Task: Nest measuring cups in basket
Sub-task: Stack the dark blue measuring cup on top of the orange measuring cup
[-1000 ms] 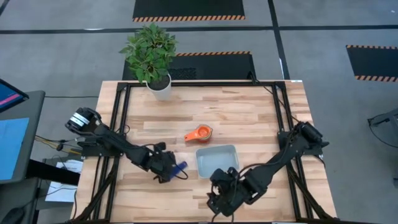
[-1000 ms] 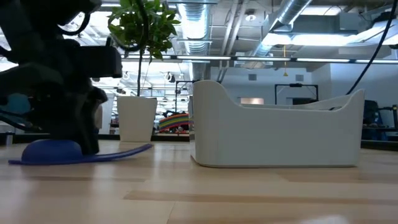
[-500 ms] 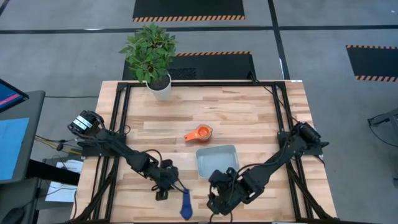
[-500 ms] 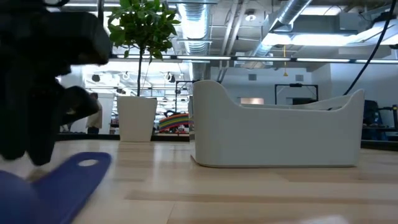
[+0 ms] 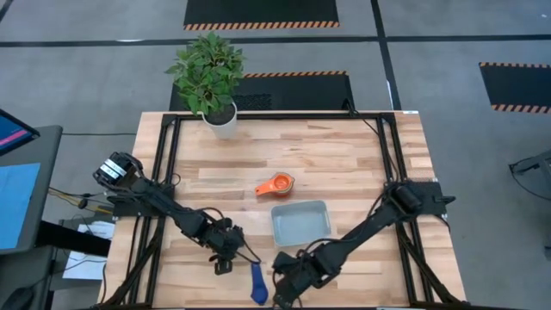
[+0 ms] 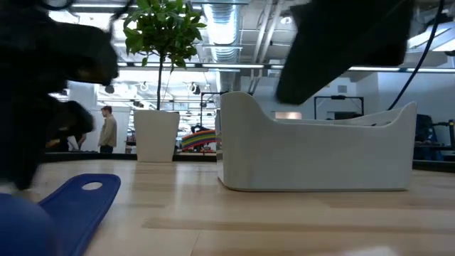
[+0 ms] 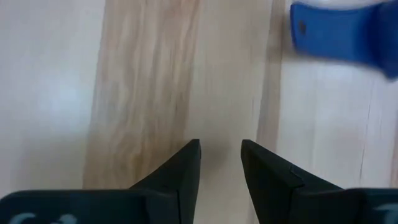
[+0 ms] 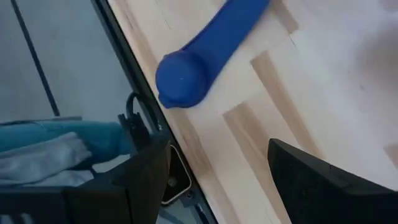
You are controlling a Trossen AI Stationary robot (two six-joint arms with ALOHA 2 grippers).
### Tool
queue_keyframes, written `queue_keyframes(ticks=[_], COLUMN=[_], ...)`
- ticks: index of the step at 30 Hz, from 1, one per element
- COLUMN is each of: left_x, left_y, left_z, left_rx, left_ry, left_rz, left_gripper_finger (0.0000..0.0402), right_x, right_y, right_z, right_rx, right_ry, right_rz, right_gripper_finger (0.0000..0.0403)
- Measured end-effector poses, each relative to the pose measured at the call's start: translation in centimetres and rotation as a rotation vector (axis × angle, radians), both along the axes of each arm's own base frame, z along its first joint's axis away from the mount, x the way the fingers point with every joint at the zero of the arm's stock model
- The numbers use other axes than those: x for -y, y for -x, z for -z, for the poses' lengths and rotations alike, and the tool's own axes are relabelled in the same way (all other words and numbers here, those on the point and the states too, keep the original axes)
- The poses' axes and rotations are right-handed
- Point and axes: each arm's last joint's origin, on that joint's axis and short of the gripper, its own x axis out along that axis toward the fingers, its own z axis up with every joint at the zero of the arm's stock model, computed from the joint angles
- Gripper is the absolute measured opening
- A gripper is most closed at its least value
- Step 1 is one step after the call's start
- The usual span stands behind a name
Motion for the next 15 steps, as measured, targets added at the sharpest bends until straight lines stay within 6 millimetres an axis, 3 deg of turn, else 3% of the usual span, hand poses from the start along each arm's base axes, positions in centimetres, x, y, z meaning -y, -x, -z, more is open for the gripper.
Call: queue_keyframes(ticks=[4,10,15], left_x=[0.4,0.9,1.4], left_y=[1.6,3.8,4.3], left_z=[0.2,0.1,-0.3], left_rx=[-0.127,-0.289,-0.217], left_ry=[-0.023,-0.059,-0.076], left_rz=[0.019,-0.116,-0.112], left_gripper_finger=[0.0115,0.0114,0.0114], right_x=[0.7,2.4,4.2], right_y=[-0.9,-2.0,-2.7], right_z=[0.3,0.4,0.7], right_rx=[0.02,0.0,-0.038], right_ry=[-0.011,-0.054,-0.054], right_rz=[0.002,0.154,0.22], right_gripper_finger=[0.029,0.029,0.029])
